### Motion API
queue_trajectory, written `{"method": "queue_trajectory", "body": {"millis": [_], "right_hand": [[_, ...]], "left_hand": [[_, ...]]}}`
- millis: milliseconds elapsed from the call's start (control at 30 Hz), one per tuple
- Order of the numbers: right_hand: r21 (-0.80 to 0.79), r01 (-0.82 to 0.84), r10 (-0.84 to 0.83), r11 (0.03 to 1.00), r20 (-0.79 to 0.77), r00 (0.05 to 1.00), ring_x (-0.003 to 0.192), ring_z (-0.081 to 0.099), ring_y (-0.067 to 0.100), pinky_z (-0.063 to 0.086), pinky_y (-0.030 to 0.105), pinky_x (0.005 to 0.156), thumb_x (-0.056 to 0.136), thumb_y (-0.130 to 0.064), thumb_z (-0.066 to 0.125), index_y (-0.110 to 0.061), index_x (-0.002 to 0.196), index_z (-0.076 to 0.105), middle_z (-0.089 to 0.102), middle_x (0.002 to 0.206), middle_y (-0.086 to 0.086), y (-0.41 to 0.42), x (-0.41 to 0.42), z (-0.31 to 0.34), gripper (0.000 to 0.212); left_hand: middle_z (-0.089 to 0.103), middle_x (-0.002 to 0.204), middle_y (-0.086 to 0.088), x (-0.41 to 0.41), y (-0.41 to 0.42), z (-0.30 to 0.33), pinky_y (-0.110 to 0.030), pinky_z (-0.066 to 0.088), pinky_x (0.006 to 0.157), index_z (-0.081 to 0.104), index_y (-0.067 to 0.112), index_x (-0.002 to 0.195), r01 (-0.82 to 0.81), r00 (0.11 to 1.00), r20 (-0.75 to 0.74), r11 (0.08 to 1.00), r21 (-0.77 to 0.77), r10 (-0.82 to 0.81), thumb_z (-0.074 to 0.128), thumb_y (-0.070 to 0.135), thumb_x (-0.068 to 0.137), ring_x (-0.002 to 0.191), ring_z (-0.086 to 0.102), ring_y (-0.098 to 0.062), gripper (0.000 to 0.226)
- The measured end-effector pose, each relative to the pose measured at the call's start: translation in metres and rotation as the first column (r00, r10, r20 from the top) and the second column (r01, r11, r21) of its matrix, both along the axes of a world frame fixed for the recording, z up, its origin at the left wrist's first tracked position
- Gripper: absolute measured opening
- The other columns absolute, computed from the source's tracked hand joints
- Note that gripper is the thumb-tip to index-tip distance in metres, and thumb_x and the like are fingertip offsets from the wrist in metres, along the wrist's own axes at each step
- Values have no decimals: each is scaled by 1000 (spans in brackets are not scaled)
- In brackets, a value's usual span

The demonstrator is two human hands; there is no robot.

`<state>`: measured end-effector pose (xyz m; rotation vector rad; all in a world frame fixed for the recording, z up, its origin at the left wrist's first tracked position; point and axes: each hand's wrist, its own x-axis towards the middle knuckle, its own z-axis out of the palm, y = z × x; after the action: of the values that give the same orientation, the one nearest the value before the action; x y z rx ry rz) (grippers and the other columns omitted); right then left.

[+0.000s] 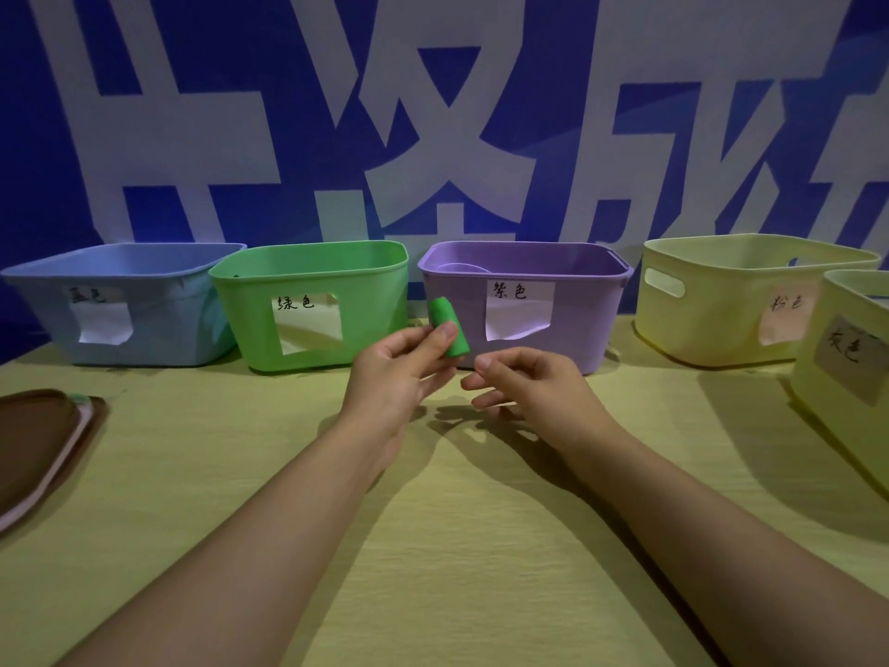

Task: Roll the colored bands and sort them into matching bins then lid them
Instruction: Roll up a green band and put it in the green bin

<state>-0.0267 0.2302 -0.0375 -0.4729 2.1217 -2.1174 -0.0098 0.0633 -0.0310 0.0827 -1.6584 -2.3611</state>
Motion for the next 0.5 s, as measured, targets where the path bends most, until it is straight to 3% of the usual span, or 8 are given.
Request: {"method": "queue_trajectory", "body": {"millis": [100,200,267,367,500], "right_hand": [[243,184,-111,952,-283,953,84,71,6,61,33,83,97,-41,66,-22,105,72,77,93,-8,-3,-3,-6,21],[375,343,-109,861,-523,845,89,65,-2,56,28,82,97,-49,63,-26,110,71,72,97,-18,-8,-1,-7,27],[403,396,-85,825,-605,792,96,64,-1,54,29,85,98,-50,61,-26,114,68,70,104,-18,-13,0,-6,29],[433,453,-43,779,-685,727,107,61,7,52,32,88,99,-51,58,-25,119,65,66,113,-13,-18,2,-8,33],[498,469,10,729,-693,721,114,58,15,51,38,90,99,-52,55,-24,125,63,64,119,-8,-20,7,-8,39]], "left_hand": [[79,98,-11,-1,-5,0,-29,61,84,73,3,110,-140,990,-20,987,-79,139,79,24,88,86,75,-17,31],[78,91,2,-2,-7,8,-18,59,72,76,15,106,-322,947,-73,921,-221,314,78,30,90,77,75,-8,23],[77,95,7,-7,-14,20,-14,57,72,75,20,110,-414,910,-125,854,-316,395,76,34,91,80,74,-5,24],[77,106,8,-21,-30,44,-22,55,85,75,19,118,-486,871,-208,724,-490,445,74,38,93,93,71,-6,31],[75,112,3,-44,-56,77,-25,47,89,75,17,121,-500,850,-268,535,-681,454,73,35,95,102,67,-12,32]]}}
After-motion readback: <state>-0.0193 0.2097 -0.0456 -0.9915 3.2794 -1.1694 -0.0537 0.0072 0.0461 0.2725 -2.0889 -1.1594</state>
